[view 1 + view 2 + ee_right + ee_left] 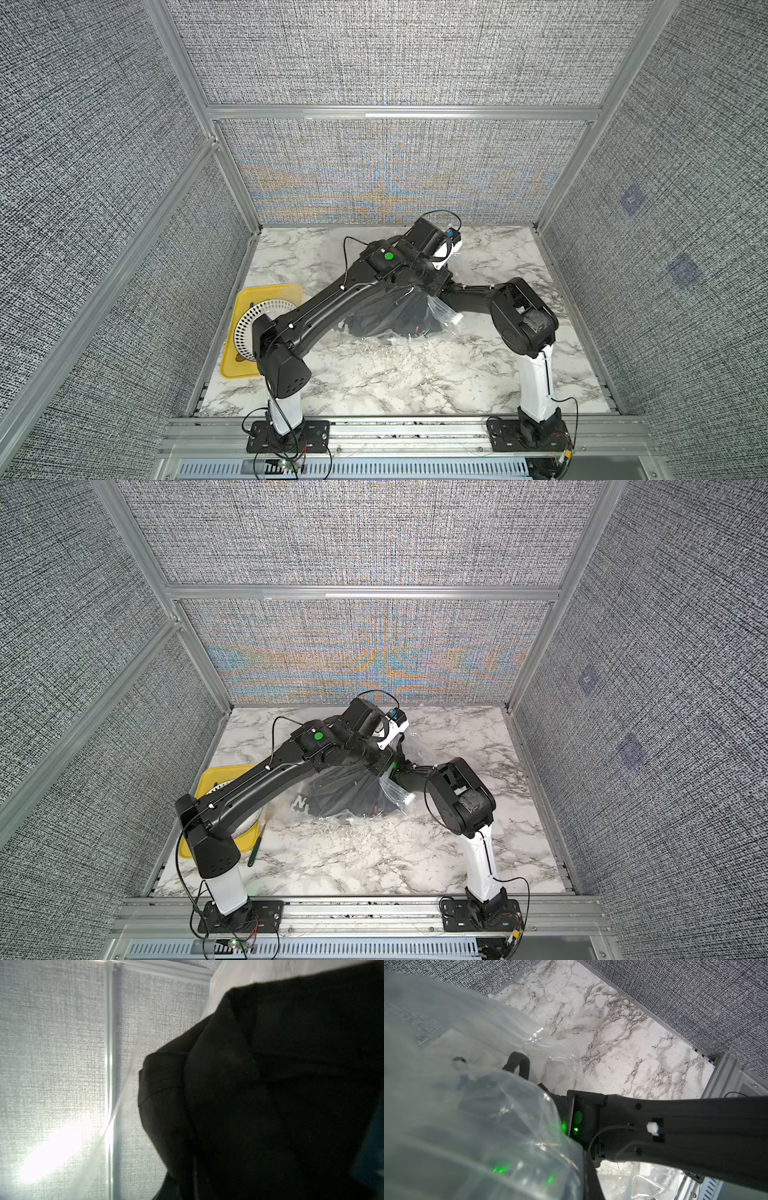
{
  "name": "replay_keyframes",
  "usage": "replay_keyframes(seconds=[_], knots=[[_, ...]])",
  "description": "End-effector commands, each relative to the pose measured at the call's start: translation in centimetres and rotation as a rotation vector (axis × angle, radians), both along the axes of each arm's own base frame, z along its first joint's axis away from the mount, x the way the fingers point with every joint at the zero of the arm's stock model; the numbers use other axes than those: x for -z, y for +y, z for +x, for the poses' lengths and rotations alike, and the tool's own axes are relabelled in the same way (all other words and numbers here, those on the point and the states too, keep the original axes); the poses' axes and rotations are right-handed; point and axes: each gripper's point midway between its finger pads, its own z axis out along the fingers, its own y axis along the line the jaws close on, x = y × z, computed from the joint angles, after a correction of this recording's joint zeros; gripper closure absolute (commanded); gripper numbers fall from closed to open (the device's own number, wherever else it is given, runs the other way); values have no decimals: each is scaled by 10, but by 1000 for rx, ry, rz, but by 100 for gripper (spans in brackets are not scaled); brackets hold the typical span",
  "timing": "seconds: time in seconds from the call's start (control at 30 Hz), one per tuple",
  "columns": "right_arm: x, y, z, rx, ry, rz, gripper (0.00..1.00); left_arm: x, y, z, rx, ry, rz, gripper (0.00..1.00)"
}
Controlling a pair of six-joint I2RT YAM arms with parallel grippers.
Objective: Place the folded shirt into the vacuum bag
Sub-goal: Place the shirt in the vacuum bag.
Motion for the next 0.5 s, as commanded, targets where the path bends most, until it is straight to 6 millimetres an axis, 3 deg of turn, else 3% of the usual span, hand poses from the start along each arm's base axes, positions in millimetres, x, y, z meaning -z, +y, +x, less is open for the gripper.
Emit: replay_keyframes(seconds=[0.0,0.13,0.23,0.33,0.47], knots=[[10,12,2,-14,-2,-43,100,-11,-12,-4,60,-6,-56,100],[50,30,10,14,25,-252,100,-13,-16,-5,68,-3,-66,100],[79,31,12,13,53,-370,100,-12,-15,-4,65,-3,-64,100],[69,25,12,32,5,-358,100,-11,-14,-4,61,-5,-61,100],[37,21,14,12,-85,-321,99,-10,-14,-2,52,-9,-60,100]])
